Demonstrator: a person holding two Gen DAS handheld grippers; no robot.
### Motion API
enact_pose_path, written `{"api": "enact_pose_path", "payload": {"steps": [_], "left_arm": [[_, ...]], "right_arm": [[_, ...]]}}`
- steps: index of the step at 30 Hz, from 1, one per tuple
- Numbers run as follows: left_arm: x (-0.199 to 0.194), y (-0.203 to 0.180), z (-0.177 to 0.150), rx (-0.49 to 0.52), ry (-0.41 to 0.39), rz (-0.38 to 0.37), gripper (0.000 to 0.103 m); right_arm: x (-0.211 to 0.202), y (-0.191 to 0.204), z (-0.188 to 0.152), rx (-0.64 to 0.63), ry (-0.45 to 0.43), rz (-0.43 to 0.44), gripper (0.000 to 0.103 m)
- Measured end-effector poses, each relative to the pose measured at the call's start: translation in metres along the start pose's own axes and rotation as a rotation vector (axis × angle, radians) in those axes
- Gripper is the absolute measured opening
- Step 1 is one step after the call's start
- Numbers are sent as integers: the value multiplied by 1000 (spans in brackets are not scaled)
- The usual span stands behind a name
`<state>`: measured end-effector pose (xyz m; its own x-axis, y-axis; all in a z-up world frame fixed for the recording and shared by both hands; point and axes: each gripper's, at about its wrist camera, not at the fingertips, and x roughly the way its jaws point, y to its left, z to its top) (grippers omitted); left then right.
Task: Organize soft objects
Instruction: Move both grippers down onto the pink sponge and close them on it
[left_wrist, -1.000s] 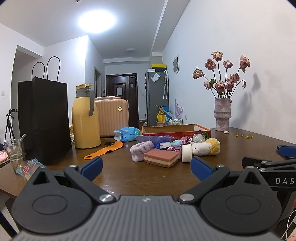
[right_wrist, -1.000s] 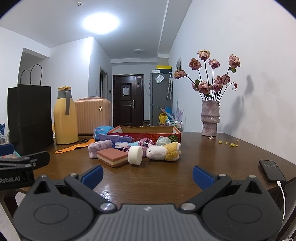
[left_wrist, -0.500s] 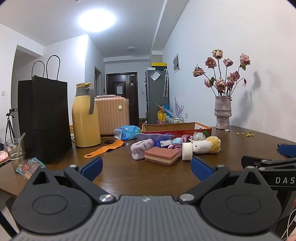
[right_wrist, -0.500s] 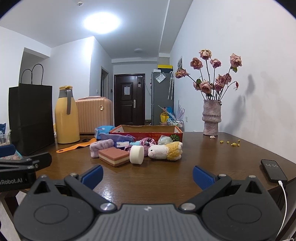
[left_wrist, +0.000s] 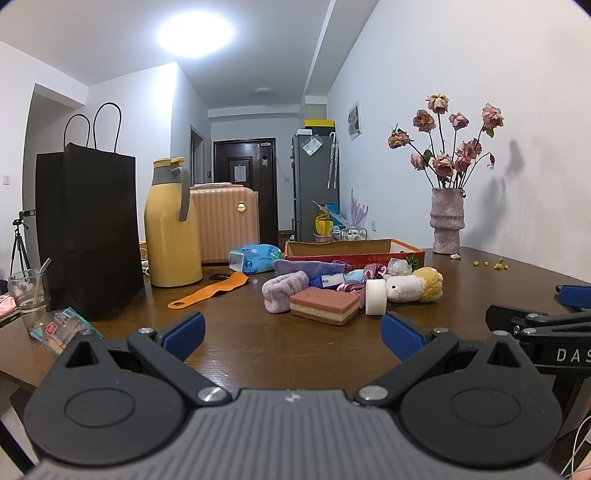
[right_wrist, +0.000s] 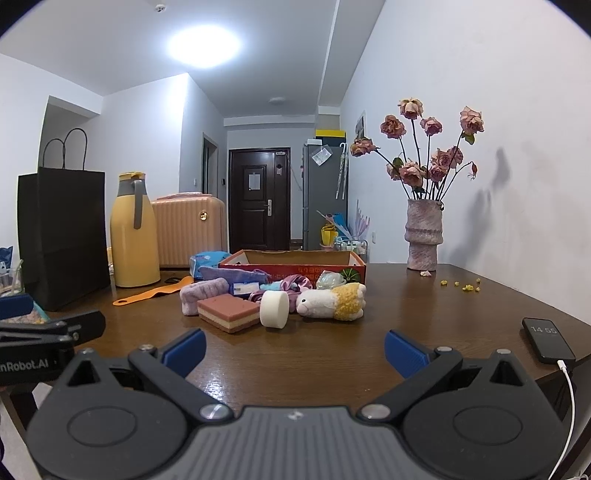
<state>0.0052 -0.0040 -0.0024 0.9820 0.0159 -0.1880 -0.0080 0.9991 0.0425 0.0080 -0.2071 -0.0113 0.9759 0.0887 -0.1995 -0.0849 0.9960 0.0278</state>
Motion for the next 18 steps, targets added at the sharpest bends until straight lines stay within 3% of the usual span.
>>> {"api": "enact_pose_path", "payload": {"steps": [12,16,18], "left_arm": [[6,1,2,8,-2,-17,103],[38,3,6,19,1,-24,103],[67,2,7,37,25,-34,103]], "right_arm": [[5,-2,-1,7,0,18,103],[28,-9,3,40,-49,49,103],[52,-14,7,66,-30,100,103]]}}
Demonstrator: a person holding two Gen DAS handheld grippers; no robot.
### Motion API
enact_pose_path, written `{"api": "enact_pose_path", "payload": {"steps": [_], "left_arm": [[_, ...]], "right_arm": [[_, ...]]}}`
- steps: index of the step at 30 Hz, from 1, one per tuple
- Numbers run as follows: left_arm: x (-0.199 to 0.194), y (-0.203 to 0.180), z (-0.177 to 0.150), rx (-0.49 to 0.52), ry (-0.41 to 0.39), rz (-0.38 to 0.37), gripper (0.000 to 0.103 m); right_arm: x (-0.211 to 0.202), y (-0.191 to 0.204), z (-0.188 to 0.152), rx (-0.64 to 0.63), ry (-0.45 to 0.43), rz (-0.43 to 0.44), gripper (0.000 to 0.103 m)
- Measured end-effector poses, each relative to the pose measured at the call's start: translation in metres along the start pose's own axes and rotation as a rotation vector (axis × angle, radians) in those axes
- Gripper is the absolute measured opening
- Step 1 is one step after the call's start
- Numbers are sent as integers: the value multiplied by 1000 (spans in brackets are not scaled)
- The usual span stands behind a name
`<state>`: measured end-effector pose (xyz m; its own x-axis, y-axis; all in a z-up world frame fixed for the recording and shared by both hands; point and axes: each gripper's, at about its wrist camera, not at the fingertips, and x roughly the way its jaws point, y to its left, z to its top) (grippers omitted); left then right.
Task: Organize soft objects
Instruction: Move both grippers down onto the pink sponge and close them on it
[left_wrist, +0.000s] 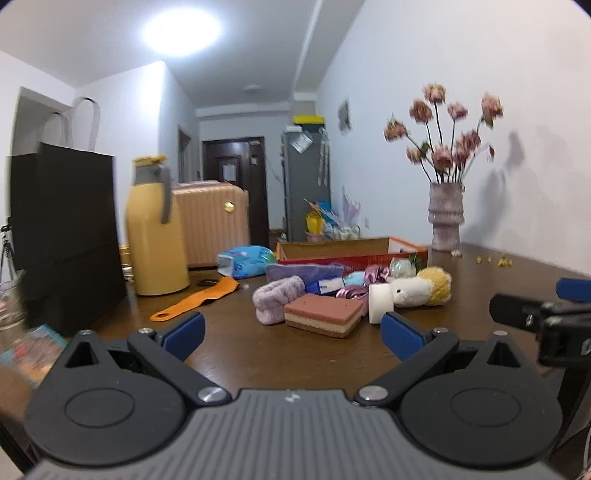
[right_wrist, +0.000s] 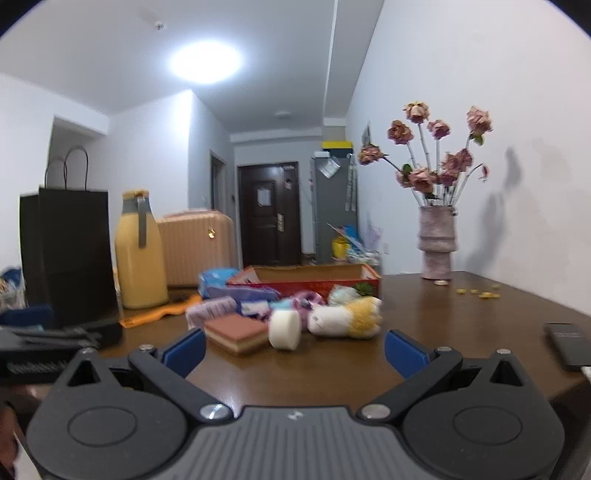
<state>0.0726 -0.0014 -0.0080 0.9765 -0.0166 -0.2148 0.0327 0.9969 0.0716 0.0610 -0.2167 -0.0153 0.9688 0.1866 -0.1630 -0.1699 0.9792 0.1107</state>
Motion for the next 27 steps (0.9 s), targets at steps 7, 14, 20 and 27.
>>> {"api": "enact_pose_path", "payload": {"steps": [7,14,20,27], "left_arm": [[103,10,5,-37,135,-48,101],[189,33,17,-80,258,-47,72],[241,53,24,-138,341,-127,55],[285,67,26,-252,459,-286,46]], "right_arm": [[101,-10,14,6,113,20,98],[186,-17,26,18,222,29,71],[208,-6,29,6,220,53,44],[221,-1,15,198,336,161,44]]}}
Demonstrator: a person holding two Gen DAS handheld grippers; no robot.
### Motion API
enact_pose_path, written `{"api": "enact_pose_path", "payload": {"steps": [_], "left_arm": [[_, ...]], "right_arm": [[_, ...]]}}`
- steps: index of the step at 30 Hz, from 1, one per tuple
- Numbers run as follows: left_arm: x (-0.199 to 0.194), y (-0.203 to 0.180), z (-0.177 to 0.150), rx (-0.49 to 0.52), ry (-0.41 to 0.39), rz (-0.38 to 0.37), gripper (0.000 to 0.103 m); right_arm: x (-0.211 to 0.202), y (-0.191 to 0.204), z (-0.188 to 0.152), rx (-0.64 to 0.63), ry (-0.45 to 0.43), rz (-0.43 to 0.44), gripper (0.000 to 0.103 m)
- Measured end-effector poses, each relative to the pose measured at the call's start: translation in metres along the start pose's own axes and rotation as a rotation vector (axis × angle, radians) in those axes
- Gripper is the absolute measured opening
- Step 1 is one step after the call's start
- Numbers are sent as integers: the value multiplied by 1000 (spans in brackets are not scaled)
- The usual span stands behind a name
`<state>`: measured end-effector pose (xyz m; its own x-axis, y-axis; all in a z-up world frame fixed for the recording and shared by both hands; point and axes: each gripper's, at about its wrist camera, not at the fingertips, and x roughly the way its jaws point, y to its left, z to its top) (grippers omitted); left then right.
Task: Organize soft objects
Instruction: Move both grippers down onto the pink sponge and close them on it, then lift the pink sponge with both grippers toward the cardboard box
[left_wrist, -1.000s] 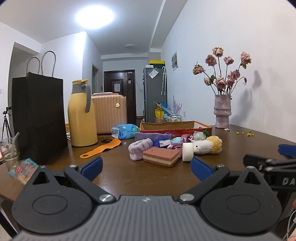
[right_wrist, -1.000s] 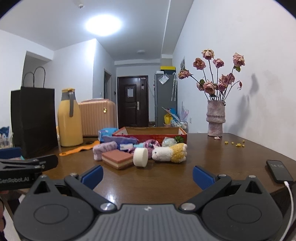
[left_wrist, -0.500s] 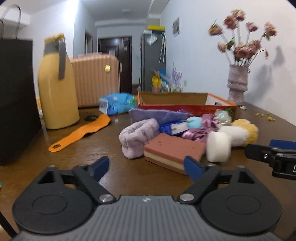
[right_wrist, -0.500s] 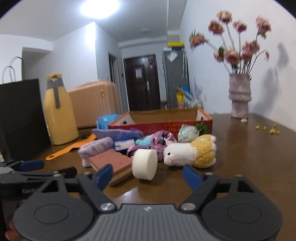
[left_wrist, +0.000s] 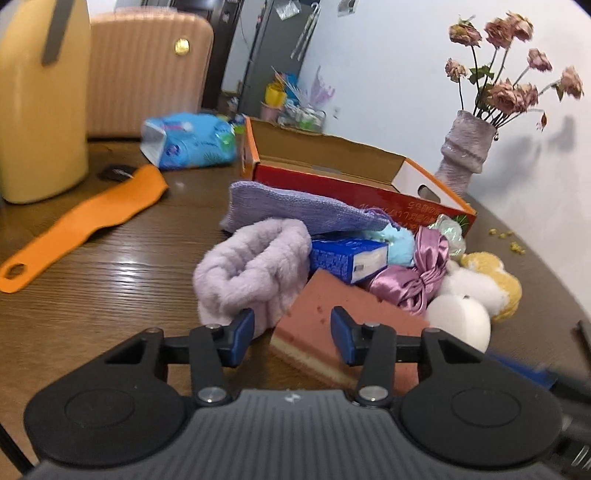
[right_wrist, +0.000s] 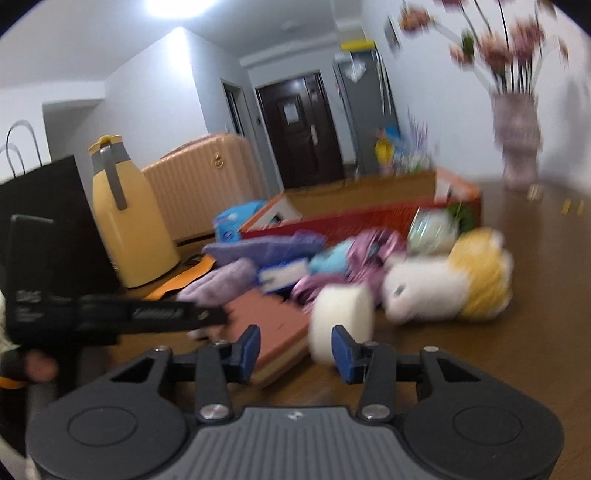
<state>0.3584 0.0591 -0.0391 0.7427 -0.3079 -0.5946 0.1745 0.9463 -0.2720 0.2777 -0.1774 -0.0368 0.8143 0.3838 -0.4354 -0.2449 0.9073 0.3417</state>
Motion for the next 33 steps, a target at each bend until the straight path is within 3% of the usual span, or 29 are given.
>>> {"api": "enact_pose_path", "payload": {"steps": [6,9,14,18,23,25,27,33], "left_arm": [[4,4,1,-63,56,-110,33],[-7,-5,-8,-43,54,-90,31],[-41,-18,-33,-90,64,-97,28],[-64,-36,-63,-115,96,-127,28],[-79,-48,-75,-110,101,-132,31],[-75,-46,-69,-112,97,-104,35],[-70,-44,-63,-102,84,-99,46],[-50,-38,-58,-135,118,-115,52]], "right_arm": [[29,-1,0,84,32,25,44],[29,-4,0,95,35,24,41],[6,-13,-5,74,67,42,28],[-23,-24,-12,59,105,46,27],[-51,-32,-21,50,118,45,29],[-51,-38,-21,71,114,38,35],[-48,-43,-19,98,101,38,45],[-29,-50,-12,158,137,29,48]]}}
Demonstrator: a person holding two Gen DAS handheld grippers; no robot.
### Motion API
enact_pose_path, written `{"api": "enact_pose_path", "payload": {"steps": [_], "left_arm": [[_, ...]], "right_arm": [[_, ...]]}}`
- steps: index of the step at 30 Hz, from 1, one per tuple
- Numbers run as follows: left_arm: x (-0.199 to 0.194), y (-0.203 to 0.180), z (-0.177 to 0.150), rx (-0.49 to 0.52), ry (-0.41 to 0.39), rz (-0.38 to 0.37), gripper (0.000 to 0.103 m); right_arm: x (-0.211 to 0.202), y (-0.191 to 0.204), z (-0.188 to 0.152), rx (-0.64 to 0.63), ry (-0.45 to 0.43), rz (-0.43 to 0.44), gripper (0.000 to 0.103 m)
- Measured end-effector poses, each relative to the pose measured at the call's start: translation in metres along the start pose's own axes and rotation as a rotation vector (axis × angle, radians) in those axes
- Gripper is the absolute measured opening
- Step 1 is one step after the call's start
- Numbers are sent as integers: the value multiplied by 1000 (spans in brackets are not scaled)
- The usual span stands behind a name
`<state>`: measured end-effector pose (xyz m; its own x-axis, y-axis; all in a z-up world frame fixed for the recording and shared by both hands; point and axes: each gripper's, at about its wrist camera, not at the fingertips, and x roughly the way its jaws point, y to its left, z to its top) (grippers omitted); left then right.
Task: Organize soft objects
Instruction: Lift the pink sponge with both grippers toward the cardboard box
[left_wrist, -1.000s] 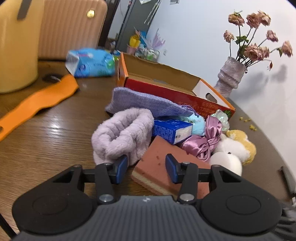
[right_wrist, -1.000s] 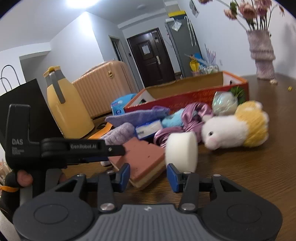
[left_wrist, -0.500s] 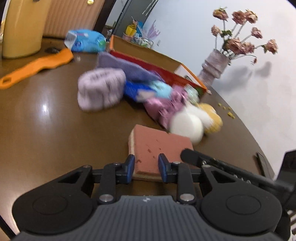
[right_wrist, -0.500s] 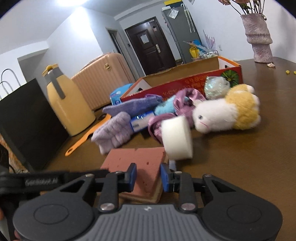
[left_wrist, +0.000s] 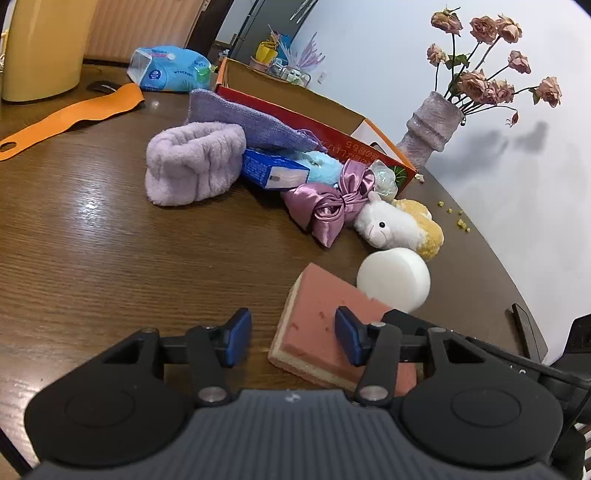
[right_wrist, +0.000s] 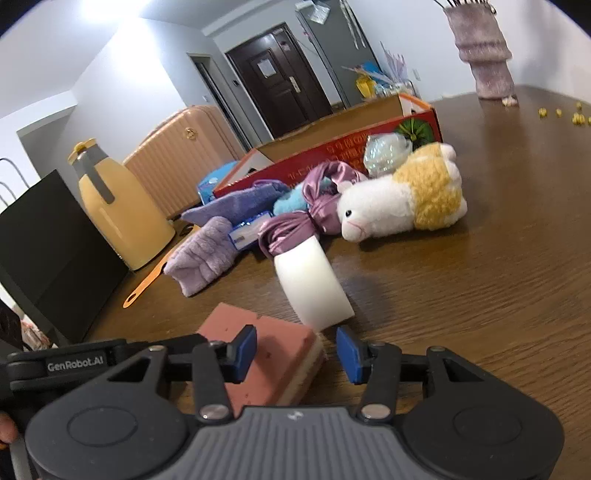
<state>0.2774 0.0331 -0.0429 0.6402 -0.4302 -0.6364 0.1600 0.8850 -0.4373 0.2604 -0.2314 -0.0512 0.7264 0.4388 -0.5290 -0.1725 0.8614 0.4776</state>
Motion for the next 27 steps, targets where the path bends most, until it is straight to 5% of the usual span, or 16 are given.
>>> {"api": "enact_pose_path", "payload": {"steps": [7,10,11,14,21,27], "left_arm": [[0,-1,13,38,-2,6,59],[5,0,18,36,15,-17,55],[8,0,17,28,36,-31,43],[6,-8,6,30,53,-81,30],[-20,-34,-25,-25,20,30,30],[-24,-33,-33,-28,83,-60,31]], "right_arm": [[-6,-4,-4,45,11,-3,48],[-15,-5,-9,55,-6,-20,48],[-19,-6,-11,59,-21,-27,48],[-33,-13,-13,75,-76,-49,49],[-46,-16,-19,75,-28,-36,49],[-41,-12,-31,60,-11,0,39]]}}
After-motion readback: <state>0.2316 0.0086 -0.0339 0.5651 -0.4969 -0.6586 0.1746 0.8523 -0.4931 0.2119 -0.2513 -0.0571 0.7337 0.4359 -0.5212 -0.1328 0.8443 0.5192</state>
